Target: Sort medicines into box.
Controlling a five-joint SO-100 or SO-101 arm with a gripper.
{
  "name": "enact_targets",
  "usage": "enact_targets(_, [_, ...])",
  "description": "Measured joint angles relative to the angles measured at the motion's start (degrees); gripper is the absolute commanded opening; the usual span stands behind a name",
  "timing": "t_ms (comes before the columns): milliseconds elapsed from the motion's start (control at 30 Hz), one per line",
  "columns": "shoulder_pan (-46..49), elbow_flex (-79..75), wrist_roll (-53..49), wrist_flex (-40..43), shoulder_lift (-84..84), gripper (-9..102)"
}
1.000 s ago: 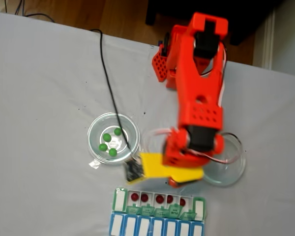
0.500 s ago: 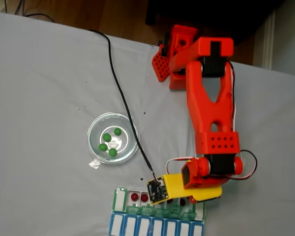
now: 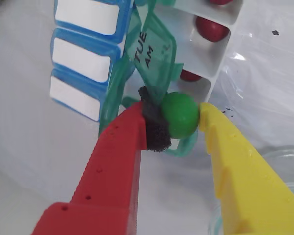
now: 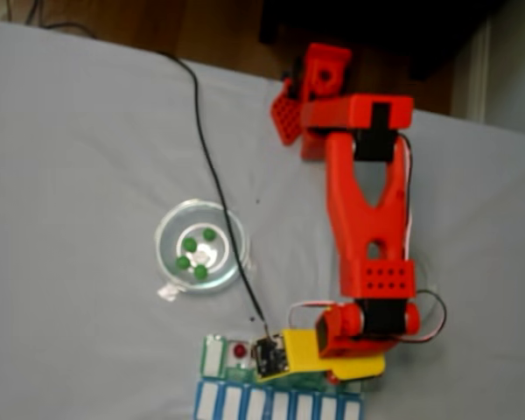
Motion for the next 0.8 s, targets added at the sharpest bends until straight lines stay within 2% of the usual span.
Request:
enact_targets(133, [0.0,-6.06,1.32,2.29,-4.92,1])
enact_targets(367, [0.0,-8.17,2.02,4.31,-5.98,1])
enact_targets(467, [0.0,-8.17,2.02,4.48,-5.98,5])
enact_targets(567, [0.0,-8.17,2.02,5.36,-5.98,14])
enact_targets(800, [0.0,-8.17,2.02,7.47,-5.98,19])
